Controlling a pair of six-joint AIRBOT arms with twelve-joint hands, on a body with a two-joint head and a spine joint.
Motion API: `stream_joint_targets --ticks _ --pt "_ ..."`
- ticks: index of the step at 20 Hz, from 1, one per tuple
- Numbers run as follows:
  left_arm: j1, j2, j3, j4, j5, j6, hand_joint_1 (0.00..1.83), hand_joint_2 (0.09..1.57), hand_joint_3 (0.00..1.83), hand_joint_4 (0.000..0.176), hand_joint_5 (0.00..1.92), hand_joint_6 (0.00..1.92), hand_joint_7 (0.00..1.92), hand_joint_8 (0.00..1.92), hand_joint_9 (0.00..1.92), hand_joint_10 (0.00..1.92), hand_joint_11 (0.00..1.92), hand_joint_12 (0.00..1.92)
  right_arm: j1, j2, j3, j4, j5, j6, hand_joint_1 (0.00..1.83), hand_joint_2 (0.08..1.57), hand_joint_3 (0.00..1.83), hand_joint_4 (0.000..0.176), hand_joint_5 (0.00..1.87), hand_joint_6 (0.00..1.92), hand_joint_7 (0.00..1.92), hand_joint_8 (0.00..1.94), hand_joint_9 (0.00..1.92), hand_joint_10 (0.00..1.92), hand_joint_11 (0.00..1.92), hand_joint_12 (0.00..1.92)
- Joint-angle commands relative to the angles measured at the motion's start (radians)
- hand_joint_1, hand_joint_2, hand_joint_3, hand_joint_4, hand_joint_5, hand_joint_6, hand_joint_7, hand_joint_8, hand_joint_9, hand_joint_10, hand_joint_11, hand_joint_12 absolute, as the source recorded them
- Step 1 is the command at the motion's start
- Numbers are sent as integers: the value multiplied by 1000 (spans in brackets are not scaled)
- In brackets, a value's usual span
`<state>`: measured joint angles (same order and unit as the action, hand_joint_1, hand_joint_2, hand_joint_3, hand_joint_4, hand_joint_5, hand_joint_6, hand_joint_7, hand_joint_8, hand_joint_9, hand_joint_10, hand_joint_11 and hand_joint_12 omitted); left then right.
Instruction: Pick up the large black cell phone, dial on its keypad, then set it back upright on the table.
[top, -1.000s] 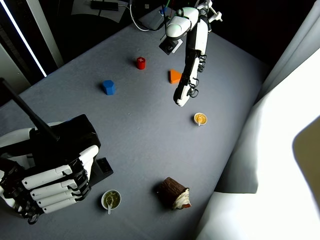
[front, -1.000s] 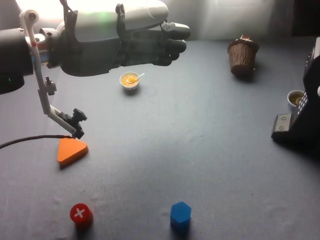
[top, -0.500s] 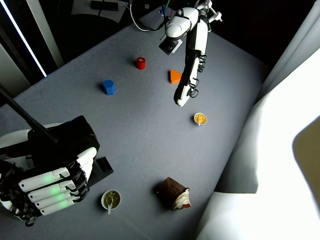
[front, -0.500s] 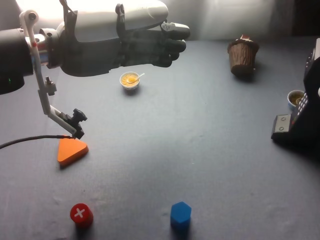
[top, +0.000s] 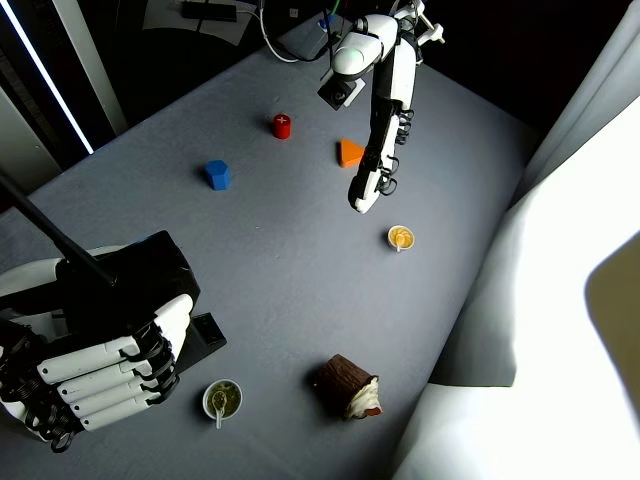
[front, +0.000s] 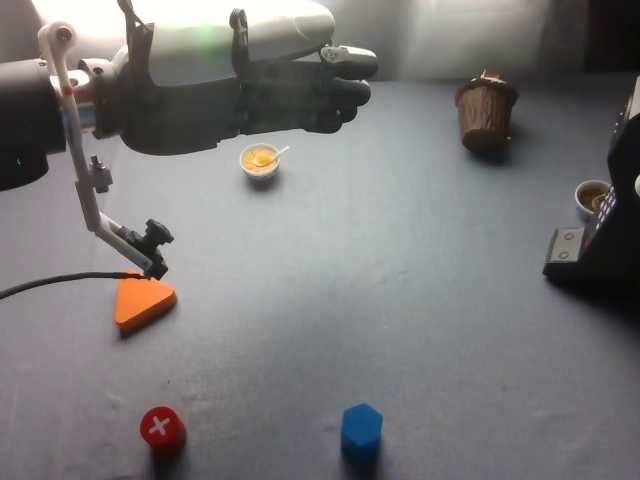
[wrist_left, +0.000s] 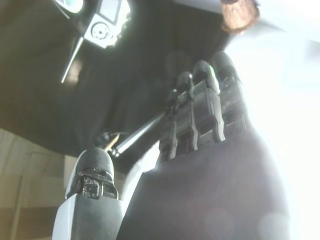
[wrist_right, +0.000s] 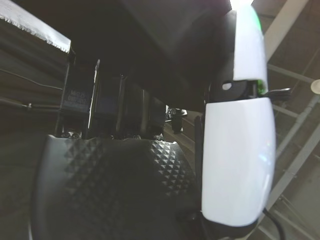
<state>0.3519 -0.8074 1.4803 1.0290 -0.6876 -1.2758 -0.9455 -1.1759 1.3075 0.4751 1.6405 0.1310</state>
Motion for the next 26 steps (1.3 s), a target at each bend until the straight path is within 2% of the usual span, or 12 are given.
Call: stream_joint_targets --ticks 1,2,3,4,9,14,15,17,18,20,21,26 --pt "-22 2 0 -68 -67 -2 0 1183 0 0 138 1 211 2 179 3 0 341 0 15 4 4 124 13 1253 1186 0 0 644 618 664 658 699 628 548 1140" --pt "-22 2 -1 -68 -67 -2 0 1183 1 0 143 3 209 1 180 3 0 347 0 15 4 4 124 13 1238 1151 0 0 714 259 704 266 711 442 520 1064" --pt "-22 2 -1 -69 -67 -2 0 1183 1 0 143 3 209 1 180 3 0 347 -1 15 3 4 124 13 1238 1151 0 0 714 259 704 266 711 442 520 1064" --pt "-22 2 -1 -69 -67 -2 0 1186 1 0 138 1 202 1 176 1 0 322 -1 15 2 4 124 12 1192 1149 0 0 757 33 721 25 731 173 430 1048" --pt "-22 3 -2 -69 -67 -2 0 1187 0 0 133 1 213 3 177 3 0 310 -1 16 0 4 124 12 1109 1122 0 0 661 0 552 0 606 10 348 988" --pt "-22 3 -2 -69 -67 -2 0 1187 0 0 123 0 204 0 166 0 0 296 -2 17 -1 3 124 11 900 994 0 0 527 0 380 0 342 0 11 1032" --pt "-22 3 -2 -69 -67 -2 0 1189 1 0 119 0 193 1 164 0 0 278 -2 17 -1 3 124 10 704 988 0 26 295 0 201 0 160 0 1 589" --pt "-22 3 -2 -69 -67 -2 0 1189 1 0 120 1 190 1 166 1 0 274 -2 17 -2 3 124 10 593 959 0 43 182 1 120 2 78 1 0 370" --pt "-21 3 -2 -69 -67 -2 0 1184 0 0 135 3 200 2 180 4 0 324 -2 18 -2 3 124 9 304 878 0 83 6 0 4 0 2 0 0 14" --pt "-20 2 -2 -69 -67 -2 0 1185 0 0 137 3 208 5 184 5 0 327 -2 19 -2 3 124 9 261 836 0 96 0 0 0 0 0 0 0 2" --pt "-19 1 -2 -69 -67 -2 0 1188 1 0 139 2 207 3 178 1 0 307 -2 20 -2 3 124 9 186 778 0 122 0 0 0 0 0 0 0 0" --pt "-18 1 -2 -69 -67 -2 0 1182 0 0 137 2 206 2 172 0 0 332 -2 24 -6 3 124 7 140 778 0 131 0 0 0 0 0 0 0 0"
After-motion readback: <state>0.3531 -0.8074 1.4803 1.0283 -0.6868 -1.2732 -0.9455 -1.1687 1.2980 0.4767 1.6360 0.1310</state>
